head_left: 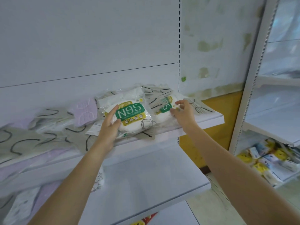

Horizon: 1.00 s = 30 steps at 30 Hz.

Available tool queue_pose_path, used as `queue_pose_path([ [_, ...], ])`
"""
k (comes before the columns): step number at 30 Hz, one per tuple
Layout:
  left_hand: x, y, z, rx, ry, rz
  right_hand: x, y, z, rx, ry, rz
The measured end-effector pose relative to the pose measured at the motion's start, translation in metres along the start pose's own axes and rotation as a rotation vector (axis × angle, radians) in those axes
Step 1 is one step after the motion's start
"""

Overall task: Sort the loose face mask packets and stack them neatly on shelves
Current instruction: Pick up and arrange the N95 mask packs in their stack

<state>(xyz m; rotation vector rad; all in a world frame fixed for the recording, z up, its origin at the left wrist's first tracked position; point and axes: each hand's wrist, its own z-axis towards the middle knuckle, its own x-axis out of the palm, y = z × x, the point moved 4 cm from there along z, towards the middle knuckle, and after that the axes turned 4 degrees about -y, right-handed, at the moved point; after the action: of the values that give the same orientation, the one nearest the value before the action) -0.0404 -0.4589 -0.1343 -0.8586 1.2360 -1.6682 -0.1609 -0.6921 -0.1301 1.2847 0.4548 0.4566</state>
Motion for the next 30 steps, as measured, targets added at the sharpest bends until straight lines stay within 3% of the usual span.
queue_pose_path([
  [7, -0.003, 0.001, 0.002, -0.002, -0.018, 0.022, -0.027, 0.046, -0.009, -0.335, -0.276, 0.115],
  [10, -0.003, 0.002, 0.004, -0.015, -0.011, -0.005, -0.042, 0.065, -0.013, -0.399, -0.317, 0.216],
  [16, 0.0, -0.016, 0.005, 0.045, -0.018, -0.007, -0.03, 0.084, -0.018, -0.244, 0.031, 0.619],
  [22, -0.019, -0.044, 0.001, 0.026, -0.082, -0.059, 0.025, 0.078, -0.037, -0.045, 0.342, 0.725],
  [25, -0.042, -0.055, -0.012, 0.027, -0.019, -0.154, 0.043, 0.081, -0.043, -0.021, 0.372, 0.66],
  [30, -0.08, -0.058, -0.051, 0.041, 0.112, 0.122, 0.09, 0.08, -0.076, -0.105, 0.41, 0.27],
])
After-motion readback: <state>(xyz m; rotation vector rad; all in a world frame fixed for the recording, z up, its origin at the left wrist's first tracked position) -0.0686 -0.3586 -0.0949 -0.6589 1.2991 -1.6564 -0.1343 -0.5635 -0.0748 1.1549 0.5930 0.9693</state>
